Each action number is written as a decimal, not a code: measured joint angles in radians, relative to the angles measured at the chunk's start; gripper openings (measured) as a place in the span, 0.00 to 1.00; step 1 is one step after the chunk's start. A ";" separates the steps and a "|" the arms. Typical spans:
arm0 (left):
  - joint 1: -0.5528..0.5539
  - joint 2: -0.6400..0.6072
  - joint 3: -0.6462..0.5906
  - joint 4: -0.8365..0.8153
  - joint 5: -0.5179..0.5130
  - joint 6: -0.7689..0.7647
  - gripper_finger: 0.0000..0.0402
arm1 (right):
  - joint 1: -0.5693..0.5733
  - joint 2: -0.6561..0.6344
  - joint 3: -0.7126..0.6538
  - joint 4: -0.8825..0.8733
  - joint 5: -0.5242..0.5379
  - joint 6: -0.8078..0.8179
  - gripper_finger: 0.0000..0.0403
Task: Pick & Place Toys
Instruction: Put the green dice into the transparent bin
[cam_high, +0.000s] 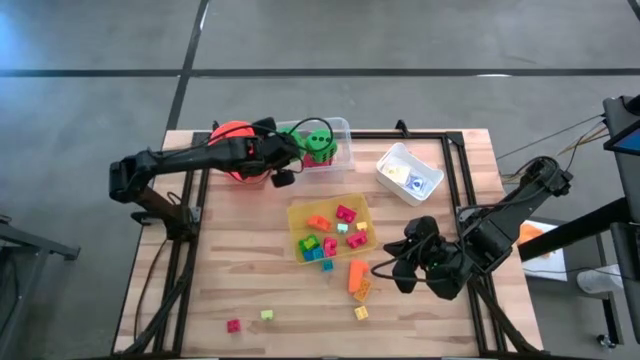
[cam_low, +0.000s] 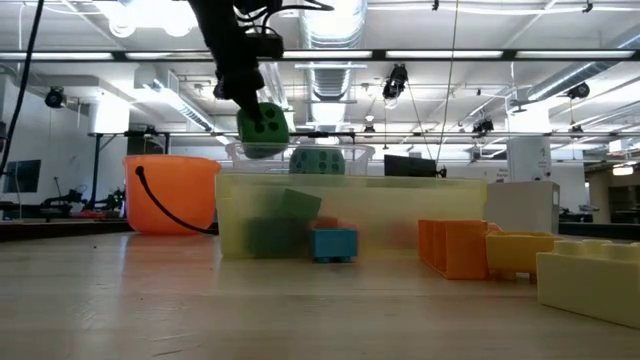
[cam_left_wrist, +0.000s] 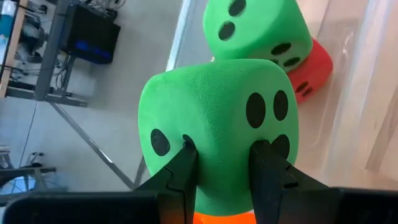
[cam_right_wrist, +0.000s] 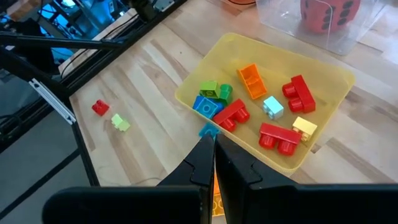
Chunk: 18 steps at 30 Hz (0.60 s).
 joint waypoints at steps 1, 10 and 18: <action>0.000 0.001 0.000 -0.006 0.001 0.011 0.24 | 0.000 0.000 0.000 -0.001 0.000 0.000 0.03; 0.012 0.031 0.000 0.003 0.042 0.051 0.24 | 0.000 0.000 0.000 -0.008 0.000 0.000 0.03; 0.040 0.065 0.004 -0.007 0.061 0.041 0.23 | 0.001 0.000 0.000 -0.013 -0.027 0.022 0.03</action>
